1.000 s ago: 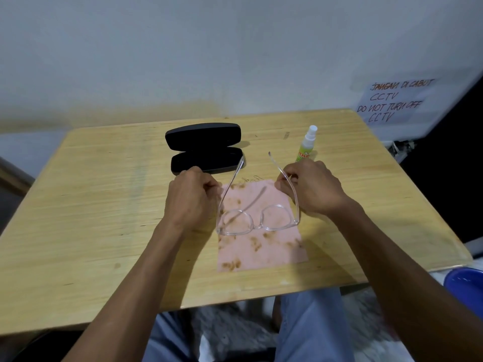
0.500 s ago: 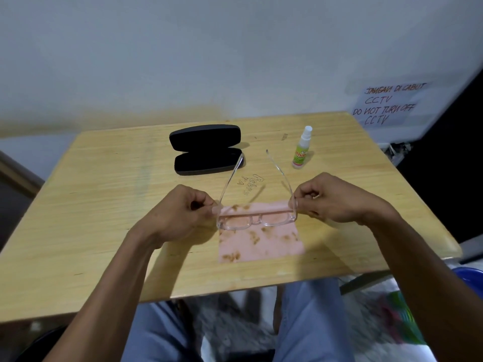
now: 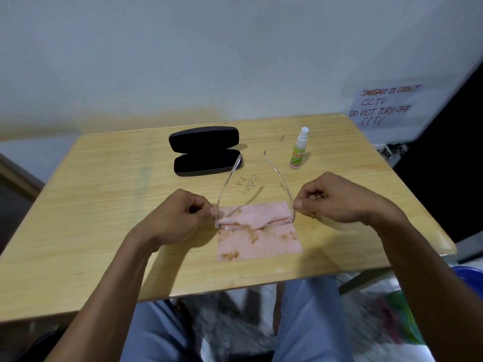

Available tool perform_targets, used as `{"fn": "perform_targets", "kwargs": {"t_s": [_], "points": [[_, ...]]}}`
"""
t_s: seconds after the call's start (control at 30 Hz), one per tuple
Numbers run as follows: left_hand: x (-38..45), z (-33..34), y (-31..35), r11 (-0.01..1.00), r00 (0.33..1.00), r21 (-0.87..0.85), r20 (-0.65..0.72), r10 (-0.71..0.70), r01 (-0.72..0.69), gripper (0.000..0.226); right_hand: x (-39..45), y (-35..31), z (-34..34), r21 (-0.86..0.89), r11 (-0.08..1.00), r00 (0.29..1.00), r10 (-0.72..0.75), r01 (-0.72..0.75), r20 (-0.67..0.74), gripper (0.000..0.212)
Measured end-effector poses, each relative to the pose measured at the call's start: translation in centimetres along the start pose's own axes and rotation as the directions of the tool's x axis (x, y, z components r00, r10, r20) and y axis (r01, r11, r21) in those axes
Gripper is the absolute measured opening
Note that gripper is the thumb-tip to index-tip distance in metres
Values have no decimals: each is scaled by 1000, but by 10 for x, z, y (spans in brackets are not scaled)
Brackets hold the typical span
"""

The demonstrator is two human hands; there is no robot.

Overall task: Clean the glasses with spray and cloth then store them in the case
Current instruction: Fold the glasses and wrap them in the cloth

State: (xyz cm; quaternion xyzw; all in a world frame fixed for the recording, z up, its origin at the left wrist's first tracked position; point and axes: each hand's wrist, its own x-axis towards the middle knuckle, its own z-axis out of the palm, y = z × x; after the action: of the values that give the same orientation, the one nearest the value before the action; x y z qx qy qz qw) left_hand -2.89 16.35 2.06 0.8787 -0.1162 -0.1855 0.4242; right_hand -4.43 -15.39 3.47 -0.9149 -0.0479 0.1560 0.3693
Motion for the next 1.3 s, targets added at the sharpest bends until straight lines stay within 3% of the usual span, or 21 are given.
{"fn": "perform_targets", "kwargs": {"t_s": [0.17,0.3,0.47,0.7,0.87,1.07,1.2,1.3], "points": [[-22,0,-7,998,983,57,-185,9,1,16,-30,-3,5,-87,996,981,-7,-10,-192,8],[-54,11,-4,976,915,217,-394,89,-1,7,-55,0,32,-123,992,965,-60,29,-256,5],[-69,41,-6,915,914,376,-305,269,-144,10,-62,9,63,-217,975,958,-96,36,-272,17],[-55,56,-15,911,907,390,-321,271,-135,14,-59,3,67,-295,955,954,-112,27,-277,18],[-52,64,-16,874,870,442,-327,368,-203,5,-54,5,73,-338,940,937,-160,48,-311,12],[-42,69,-13,891,744,409,-529,409,-199,3,-46,5,76,-274,932,715,-358,236,-601,11],[-29,74,-9,857,634,489,-613,471,-164,13,-32,7,81,-423,881,524,-468,212,-711,16],[-21,78,-9,812,561,572,-637,528,-115,13,-23,10,86,-567,802,408,-589,188,-697,18]]}}
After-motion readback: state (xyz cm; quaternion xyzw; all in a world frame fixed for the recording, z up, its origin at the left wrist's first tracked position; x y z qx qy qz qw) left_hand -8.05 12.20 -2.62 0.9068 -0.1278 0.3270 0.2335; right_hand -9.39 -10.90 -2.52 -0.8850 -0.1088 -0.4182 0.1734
